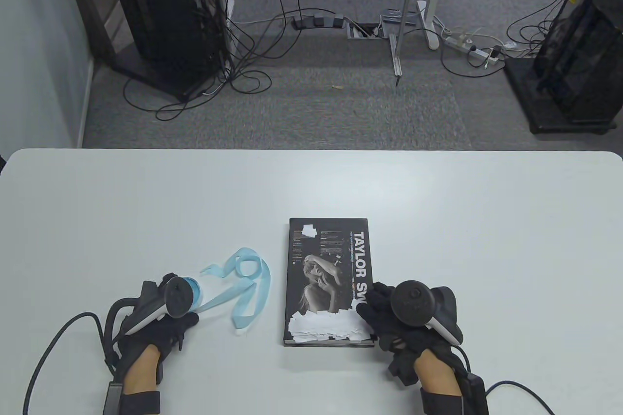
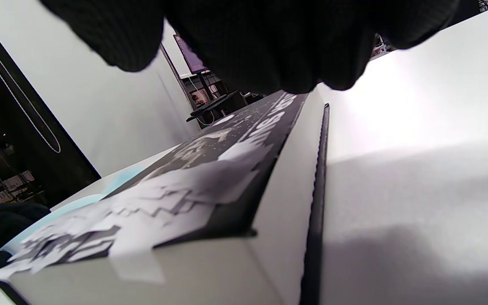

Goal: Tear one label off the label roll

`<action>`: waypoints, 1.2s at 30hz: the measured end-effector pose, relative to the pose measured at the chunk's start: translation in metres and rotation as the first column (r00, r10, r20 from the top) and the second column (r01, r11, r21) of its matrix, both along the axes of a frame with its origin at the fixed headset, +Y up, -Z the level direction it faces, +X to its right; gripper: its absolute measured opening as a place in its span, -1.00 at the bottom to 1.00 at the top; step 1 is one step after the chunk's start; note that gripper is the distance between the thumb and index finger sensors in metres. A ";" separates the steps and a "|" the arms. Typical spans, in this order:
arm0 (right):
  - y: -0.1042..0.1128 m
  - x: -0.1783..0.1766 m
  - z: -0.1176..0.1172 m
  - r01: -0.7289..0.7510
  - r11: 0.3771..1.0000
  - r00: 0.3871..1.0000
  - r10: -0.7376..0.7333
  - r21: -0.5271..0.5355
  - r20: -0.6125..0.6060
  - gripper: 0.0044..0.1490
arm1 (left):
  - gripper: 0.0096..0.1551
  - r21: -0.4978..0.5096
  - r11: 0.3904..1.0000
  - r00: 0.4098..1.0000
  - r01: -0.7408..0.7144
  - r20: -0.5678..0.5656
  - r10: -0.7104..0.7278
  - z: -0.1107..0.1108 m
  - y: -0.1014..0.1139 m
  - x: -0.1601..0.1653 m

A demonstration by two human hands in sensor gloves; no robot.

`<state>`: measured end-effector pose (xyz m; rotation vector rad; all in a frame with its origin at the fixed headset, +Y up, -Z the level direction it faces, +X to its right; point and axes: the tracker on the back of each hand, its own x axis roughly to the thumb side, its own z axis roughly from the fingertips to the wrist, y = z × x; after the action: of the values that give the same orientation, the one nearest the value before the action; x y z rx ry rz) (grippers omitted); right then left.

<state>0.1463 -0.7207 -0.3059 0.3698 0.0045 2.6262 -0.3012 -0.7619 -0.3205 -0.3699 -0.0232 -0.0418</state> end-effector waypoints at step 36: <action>-0.008 -0.027 0.007 -0.054 0.998 0.994 0.051 -0.021 -0.099 -0.20 | 0.22 0.073 0.987 0.820 -0.142 0.568 0.076 0.056 0.025 0.161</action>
<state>0.1189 -0.7290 -0.2993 0.4973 0.0796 2.6542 -0.1403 -0.7366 -0.2650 -0.2302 -0.6319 -0.0373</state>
